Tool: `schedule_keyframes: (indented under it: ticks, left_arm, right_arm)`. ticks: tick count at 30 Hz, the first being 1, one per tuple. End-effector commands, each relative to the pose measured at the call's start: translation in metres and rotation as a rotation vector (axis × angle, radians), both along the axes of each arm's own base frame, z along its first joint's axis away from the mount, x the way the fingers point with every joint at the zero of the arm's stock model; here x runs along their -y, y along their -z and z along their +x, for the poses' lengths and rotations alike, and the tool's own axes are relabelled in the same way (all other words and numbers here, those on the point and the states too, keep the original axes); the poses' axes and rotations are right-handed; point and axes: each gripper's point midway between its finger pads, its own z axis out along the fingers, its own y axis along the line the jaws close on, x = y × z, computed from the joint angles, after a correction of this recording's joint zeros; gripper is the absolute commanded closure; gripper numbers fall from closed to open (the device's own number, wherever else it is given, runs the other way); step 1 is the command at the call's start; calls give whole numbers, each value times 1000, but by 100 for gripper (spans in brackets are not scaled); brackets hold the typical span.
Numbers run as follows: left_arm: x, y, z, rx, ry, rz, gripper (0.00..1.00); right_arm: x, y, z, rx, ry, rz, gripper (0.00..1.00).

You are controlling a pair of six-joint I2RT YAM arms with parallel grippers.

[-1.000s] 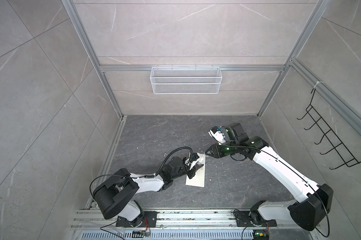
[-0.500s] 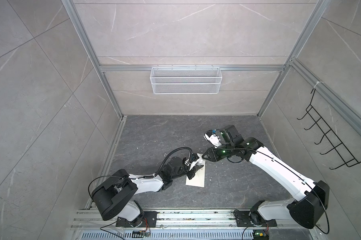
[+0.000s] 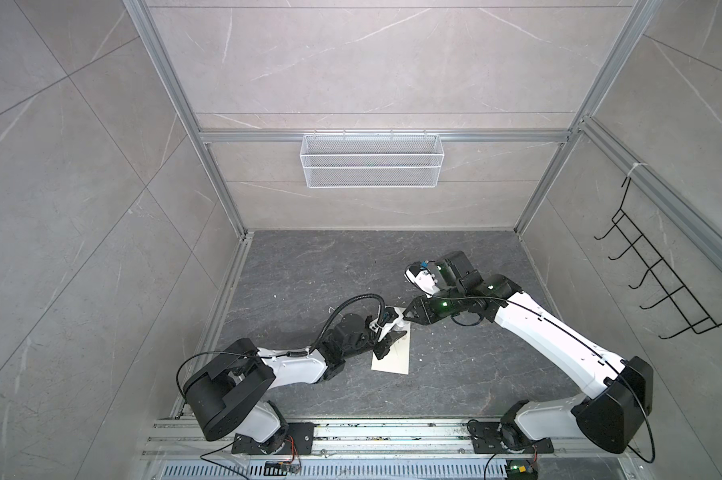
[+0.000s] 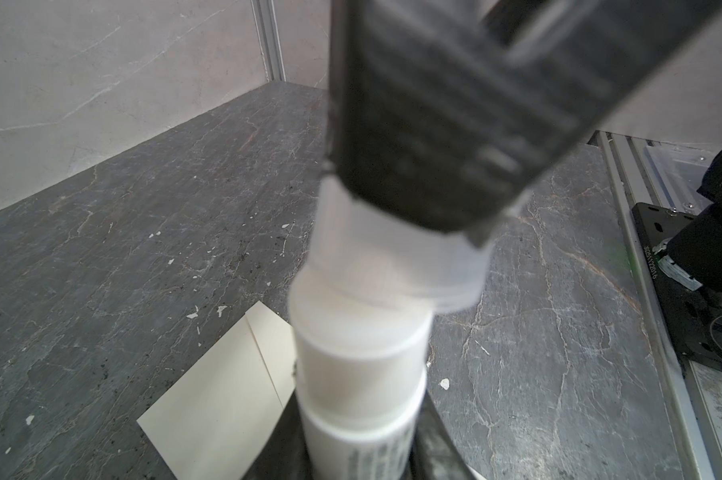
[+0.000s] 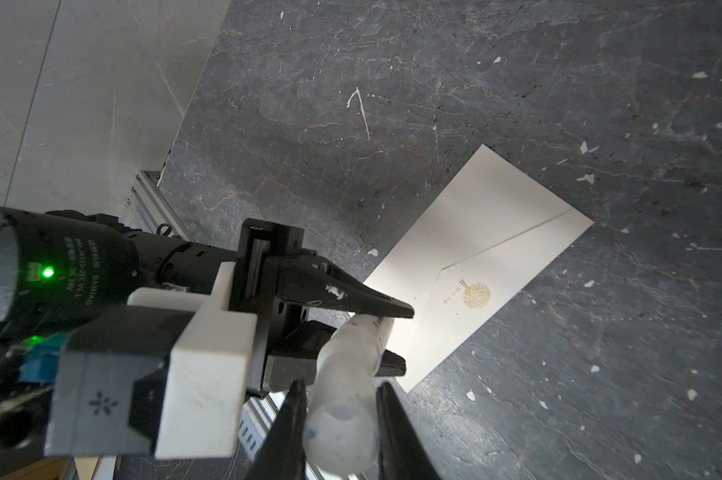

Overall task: Place the letter into the envelope and seal it
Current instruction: 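Press the cap onto the glue stick end with the right gripper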

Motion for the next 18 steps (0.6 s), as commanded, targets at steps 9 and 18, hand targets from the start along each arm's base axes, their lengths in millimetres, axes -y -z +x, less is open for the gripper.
schedule_keyframes:
  ticks: [9,18]
  left_arm:
    - [8,-33,-1,47,31,-87,100]
    - [8,-37,-2,43,33,-104,100]
  right_arm:
    - [-10,3,-4,-19,-29,28,78]
    - [-12,6,-9,-36,-38,47,74]
